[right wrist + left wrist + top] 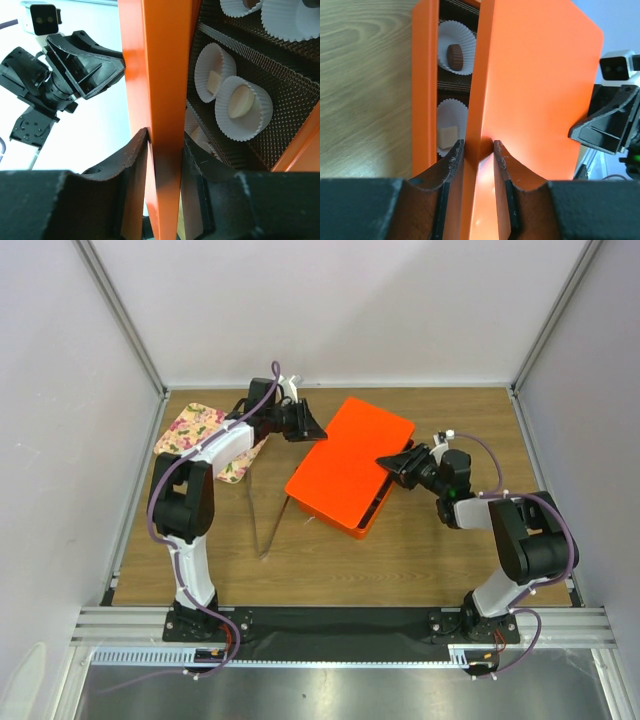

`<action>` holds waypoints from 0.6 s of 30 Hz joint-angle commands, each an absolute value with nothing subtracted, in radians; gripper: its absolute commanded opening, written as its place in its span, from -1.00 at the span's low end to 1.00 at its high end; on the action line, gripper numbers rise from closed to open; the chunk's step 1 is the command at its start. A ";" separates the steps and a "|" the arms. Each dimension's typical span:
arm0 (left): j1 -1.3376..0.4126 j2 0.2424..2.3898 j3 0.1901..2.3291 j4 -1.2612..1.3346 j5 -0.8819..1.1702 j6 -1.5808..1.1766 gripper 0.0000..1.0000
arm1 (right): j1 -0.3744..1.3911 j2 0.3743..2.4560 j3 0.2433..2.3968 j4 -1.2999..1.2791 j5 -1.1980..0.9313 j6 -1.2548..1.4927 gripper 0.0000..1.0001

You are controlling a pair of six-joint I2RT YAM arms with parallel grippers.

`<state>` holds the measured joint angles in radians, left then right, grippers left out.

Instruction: Pack the chocolate

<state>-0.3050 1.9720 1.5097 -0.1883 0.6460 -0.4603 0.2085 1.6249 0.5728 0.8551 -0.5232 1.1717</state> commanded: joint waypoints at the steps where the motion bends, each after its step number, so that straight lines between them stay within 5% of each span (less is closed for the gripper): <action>1: -0.295 1.973 1.568 -0.156 0.583 -0.413 -0.40 | 0.213 1.635 0.606 0.824 -0.509 1.112 -0.34; 18: -0.295 2.000 1.597 -0.192 0.538 -0.379 -0.33 | 0.213 1.726 0.594 0.896 -0.502 1.154 -0.33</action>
<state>-0.2996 1.9995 1.5558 -0.1978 0.5545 -0.4152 0.2123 1.7115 0.5804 0.8082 -0.5045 1.1446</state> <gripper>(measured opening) 0.333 0.337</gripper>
